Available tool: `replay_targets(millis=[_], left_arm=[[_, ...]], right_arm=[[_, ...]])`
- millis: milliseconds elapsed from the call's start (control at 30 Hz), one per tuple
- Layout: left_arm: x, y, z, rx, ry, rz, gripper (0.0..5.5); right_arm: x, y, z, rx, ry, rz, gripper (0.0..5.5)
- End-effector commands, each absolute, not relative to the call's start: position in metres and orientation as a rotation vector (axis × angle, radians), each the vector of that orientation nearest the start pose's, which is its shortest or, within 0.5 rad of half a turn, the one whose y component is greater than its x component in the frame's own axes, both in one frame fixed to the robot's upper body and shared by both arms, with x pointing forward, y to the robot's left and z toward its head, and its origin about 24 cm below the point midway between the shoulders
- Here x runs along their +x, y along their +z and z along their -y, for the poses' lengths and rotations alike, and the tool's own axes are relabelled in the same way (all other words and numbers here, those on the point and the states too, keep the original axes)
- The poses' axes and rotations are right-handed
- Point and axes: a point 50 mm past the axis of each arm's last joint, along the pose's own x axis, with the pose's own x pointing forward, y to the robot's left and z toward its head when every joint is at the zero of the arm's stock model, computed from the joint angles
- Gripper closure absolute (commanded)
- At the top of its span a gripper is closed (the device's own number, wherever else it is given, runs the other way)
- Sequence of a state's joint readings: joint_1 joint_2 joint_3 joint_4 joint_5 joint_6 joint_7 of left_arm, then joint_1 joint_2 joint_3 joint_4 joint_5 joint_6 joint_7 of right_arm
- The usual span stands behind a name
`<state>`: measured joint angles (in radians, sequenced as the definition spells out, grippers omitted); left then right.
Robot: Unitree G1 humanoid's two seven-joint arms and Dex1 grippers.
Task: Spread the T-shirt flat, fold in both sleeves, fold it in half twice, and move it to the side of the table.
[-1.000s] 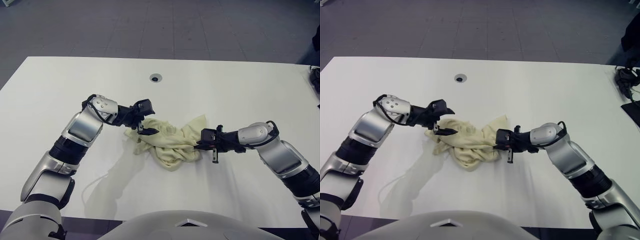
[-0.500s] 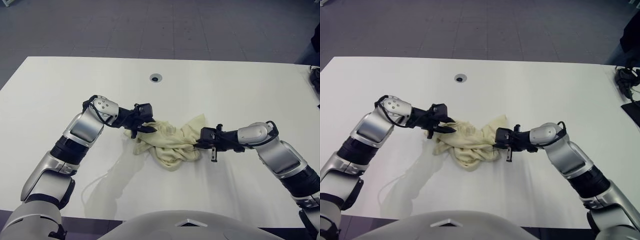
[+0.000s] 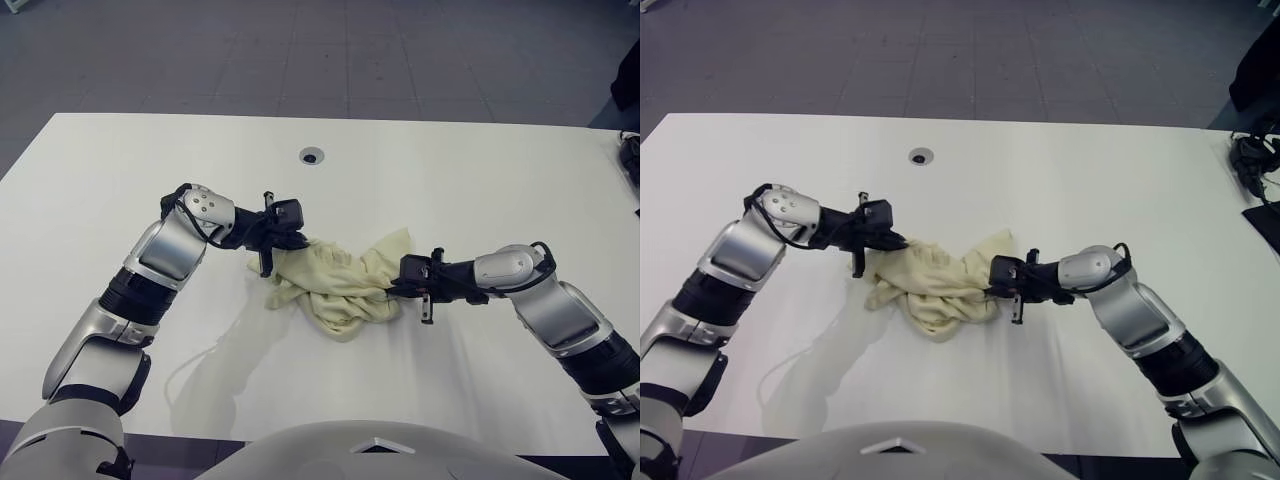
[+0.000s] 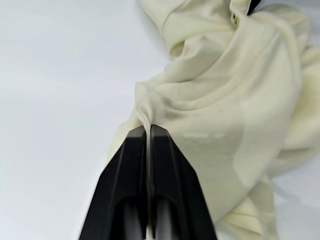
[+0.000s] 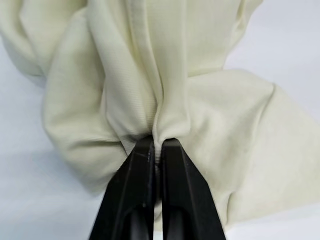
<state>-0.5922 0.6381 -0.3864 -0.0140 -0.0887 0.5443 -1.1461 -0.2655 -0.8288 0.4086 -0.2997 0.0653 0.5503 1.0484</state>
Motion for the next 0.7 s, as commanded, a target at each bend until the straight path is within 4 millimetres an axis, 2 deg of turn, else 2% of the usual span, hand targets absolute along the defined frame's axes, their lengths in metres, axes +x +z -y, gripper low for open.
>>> replay_targets(millis=[33, 233, 400, 500, 700], left_arm=[[0.311, 0.163, -0.145, 0.573, -1.212, -0.347, 5.48], [0.338, 0.209, -0.157, 0.557, -1.06, -0.196, 5.48], [0.381, 0.245, -0.17, 0.578, -0.784, -0.075, 5.48], [0.407, 0.272, -0.172, 0.668, -0.574, 0.007, 5.48], [0.424, 0.3, -0.164, 0.859, -0.324, 0.119, 5.48]], right_arm=[[0.266, 0.114, 0.184, -0.714, 1.105, -0.517, 5.5], [0.318, 0.174, 0.186, -0.578, 0.933, -0.268, 5.5], [0.375, 0.216, 0.183, -0.603, 0.731, -0.127, 5.5], [0.407, 0.24, 0.181, -0.647, 0.543, -0.061, 5.5], [0.427, 0.272, 0.174, -0.77, 0.282, 0.053, 5.5]])
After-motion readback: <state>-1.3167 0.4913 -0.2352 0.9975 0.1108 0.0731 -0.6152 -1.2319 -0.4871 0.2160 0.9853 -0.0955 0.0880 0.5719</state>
